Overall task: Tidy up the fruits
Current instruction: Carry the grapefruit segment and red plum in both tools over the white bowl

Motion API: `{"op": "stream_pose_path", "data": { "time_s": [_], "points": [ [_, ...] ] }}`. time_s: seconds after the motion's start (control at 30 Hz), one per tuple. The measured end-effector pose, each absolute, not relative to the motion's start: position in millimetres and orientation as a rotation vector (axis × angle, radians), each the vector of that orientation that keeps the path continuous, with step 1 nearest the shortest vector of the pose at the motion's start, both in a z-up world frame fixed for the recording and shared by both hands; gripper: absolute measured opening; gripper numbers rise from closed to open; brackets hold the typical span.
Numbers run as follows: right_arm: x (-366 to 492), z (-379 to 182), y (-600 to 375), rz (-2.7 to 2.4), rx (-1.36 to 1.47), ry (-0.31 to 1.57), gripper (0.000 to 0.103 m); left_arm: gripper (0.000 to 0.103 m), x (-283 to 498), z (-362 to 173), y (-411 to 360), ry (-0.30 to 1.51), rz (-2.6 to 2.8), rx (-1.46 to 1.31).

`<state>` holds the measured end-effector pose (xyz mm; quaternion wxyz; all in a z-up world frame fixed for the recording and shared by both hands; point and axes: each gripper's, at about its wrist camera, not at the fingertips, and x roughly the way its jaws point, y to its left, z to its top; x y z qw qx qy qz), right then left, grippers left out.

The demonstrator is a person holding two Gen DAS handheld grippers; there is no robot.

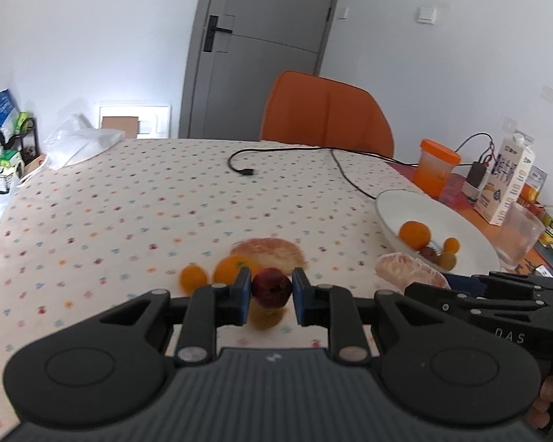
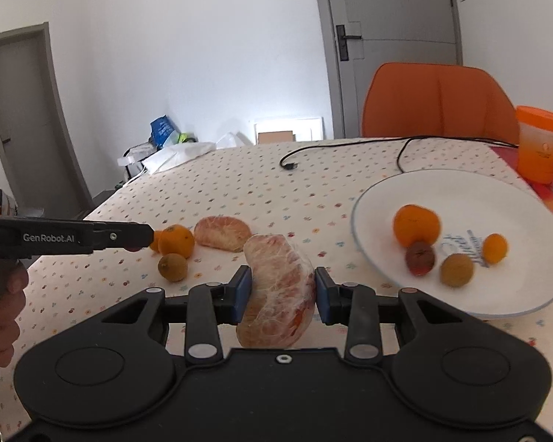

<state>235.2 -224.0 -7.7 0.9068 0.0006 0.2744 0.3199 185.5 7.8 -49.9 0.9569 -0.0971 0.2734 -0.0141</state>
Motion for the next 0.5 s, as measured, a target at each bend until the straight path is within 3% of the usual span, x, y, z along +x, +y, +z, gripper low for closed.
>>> {"op": "stream_pose_path", "data": {
  "time_s": [0.5],
  "points": [
    [241.9,14.5,-282.7,0.539,0.054,0.486,0.035,0.022,212.4,-35.9,-48.9,0.528,-0.133,-0.148]
  ]
}}
